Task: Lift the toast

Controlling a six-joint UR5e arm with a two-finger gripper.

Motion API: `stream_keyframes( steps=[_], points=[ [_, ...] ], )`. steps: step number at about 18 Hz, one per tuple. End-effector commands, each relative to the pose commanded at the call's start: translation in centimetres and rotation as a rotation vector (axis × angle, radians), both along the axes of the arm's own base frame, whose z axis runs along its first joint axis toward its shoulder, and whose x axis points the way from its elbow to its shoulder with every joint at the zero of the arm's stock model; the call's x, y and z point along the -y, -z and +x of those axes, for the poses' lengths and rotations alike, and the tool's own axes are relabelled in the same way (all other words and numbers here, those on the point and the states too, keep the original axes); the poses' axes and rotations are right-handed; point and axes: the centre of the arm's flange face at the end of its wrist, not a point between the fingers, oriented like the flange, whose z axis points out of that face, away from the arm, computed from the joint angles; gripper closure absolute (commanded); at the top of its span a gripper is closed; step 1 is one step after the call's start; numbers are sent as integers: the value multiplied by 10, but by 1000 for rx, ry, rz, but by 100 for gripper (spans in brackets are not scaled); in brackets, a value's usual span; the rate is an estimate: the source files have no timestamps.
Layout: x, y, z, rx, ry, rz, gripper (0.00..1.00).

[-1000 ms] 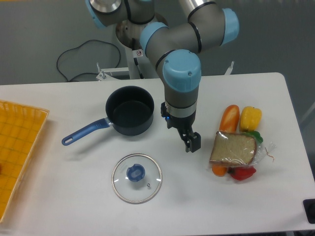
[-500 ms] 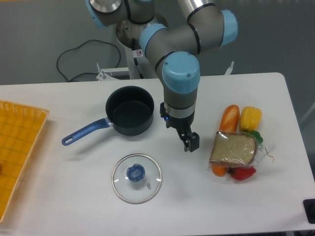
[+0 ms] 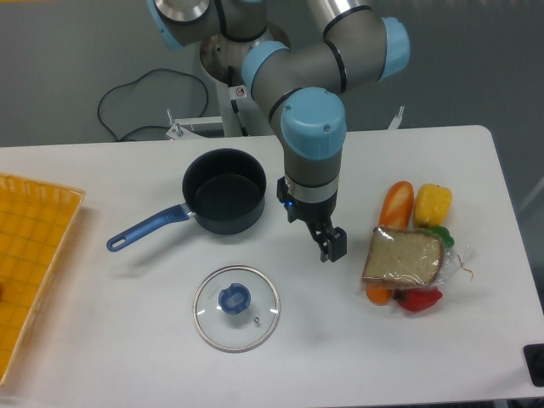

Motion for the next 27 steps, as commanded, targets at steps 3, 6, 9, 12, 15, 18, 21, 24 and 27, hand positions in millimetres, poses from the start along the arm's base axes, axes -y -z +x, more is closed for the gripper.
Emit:
stream_keyframes(
  steps=[3,6,9,12,15,18,21,24,27],
  points=[
    [-3,6,-1,-25,-27,7,0],
    [12,7,-24,-23,-66,28,0],
    [12,5,-30,-28,-100,71,0],
    [23,10,-43,-12,-191,75,0],
    [33,14,-58,-6,-217,67,0],
    [39,29,-68,10,-224,49,0],
    [39,29,-71,3,-191,40,1],
    [47,21,-82,20,-199,26,1],
    [60,14,-96,15,-172,26,1]
  ],
)
